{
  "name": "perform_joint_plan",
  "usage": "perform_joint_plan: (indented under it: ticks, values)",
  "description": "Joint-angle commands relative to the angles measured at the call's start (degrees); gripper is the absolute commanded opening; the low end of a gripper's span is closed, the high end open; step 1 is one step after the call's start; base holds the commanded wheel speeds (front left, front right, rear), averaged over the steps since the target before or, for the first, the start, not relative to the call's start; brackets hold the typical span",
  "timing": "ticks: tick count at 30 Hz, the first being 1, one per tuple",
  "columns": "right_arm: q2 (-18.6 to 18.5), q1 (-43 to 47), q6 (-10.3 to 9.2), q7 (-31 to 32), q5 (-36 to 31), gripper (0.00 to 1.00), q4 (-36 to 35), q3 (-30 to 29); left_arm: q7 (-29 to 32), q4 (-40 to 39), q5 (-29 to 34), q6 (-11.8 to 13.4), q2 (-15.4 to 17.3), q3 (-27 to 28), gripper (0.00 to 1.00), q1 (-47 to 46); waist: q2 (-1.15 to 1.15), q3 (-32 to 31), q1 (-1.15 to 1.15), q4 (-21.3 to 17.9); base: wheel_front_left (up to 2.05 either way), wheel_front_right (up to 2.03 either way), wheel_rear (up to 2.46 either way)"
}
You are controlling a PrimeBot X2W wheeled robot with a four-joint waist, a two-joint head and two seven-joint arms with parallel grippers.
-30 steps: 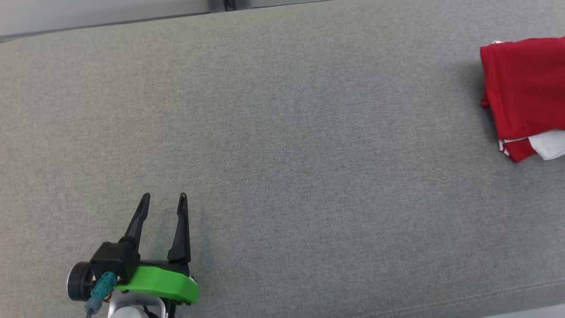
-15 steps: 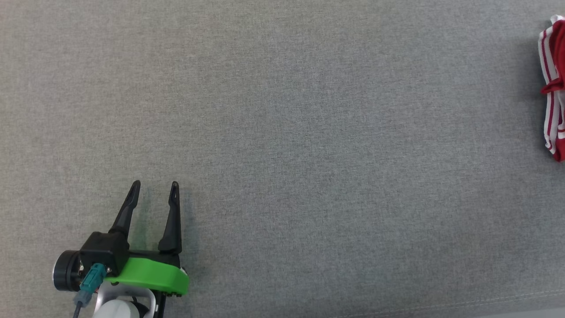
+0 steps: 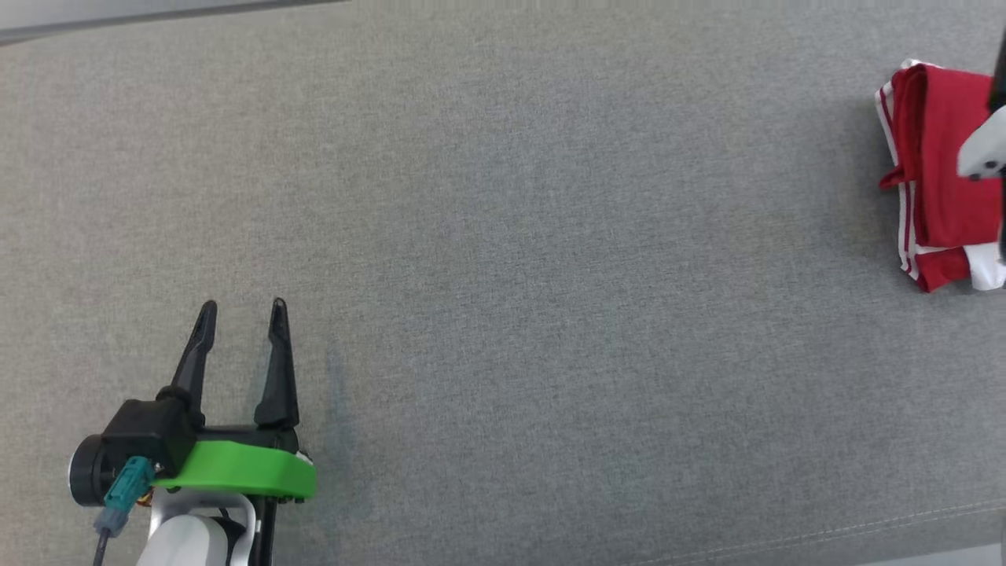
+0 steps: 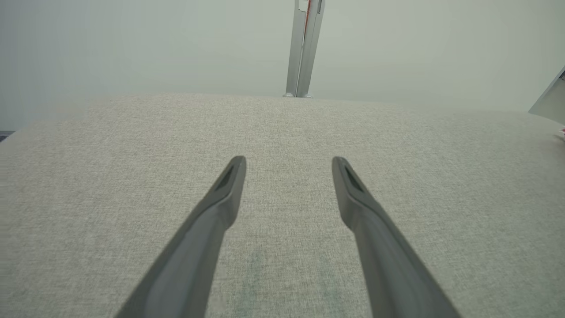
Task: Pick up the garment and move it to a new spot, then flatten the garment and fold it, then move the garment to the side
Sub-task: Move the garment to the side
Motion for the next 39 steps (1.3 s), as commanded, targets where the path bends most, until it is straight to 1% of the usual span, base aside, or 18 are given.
perform_joint_plan:
  ticks: [1,6,10,12,19,23,27,31,35,39]
  values:
    - [0.11,1.48,-0.09,-0.20,1.82,1.00,-1.31,2.12,-0.45,0.38,-0.86,0.24,-0.07,0.70,1.00,-0.99,0.00,-3.76,0.00,-1.21,0.00,0.00,0.00]
    - [1.65,5.98,-0.09,-0.21,8.91,1.00,-5.75,10.98,-1.28,1.83,-2.47,0.70,-1.23,3.09,1.00,-1.15,0.00,-8.52,0.00,-1.51,0.00,0.00,0.00]
    - [3.74,10.44,-0.09,-0.20,13.08,1.00,-10.19,15.47,-1.75,2.75,-3.75,1.03,-2.74,4.84,1.00,0.88,0.00,-11.61,0.00,-1.40,0.00,0.00,0.00]
    - [4.56,13.09,-0.09,-0.20,13.67,1.00,-12.91,16.56,-1.88,3.34,-4.30,0.40,-3.28,5.21,1.00,1.73,0.00,-12.95,0.00,-1.19,0.00,0.00,0.00]
    - [9.65,26.32,-0.08,-0.18,14.89,1.00,-21.30,17.01,-2.00,5.99,-3.23,0.80,-4.36,6.12,1.00,5.32,0.00,-16.71,0.00,0.73,0.00,0.00,0.00]
    - [12.38,33.37,-0.08,-0.18,14.00,1.00,-25.19,16.50,-1.98,6.36,-2.24,0.84,-4.77,6.44,1.00,7.07,0.00,-17.55,0.00,1.53,0.00,0.00,0.00]
    - [14.52,39.54,-0.07,-0.19,12.44,1.00,-28.46,16.62,-2.00,5.91,-0.98,0.36,-5.49,7.01,1.00,8.32,0.00,-17.71,0.00,2.09,0.00,0.00,0.00]
    - [15.19,42.62,-0.08,-0.19,10.29,1.00,-30.49,17.10,-2.00,5.66,0.58,0.36,-5.89,7.14,1.00,9.03,0.00,-17.45,0.00,2.14,0.00,0.00,0.00]
    - [15.35,43.94,-0.05,-0.19,12.48,1.00,-31.01,20.24,-2.01,6.19,1.77,-0.06,-6.37,6.89,1.00,9.18,0.00,-17.24,0.00,2.13,0.00,0.00,0.00]
    - [15.27,43.71,-0.07,-0.19,13.20,1.00,-30.74,21.21,-2.00,6.74,2.32,-0.50,-6.90,6.99,1.00,9.02,0.00,-17.40,0.00,2.22,0.00,0.00,0.00]
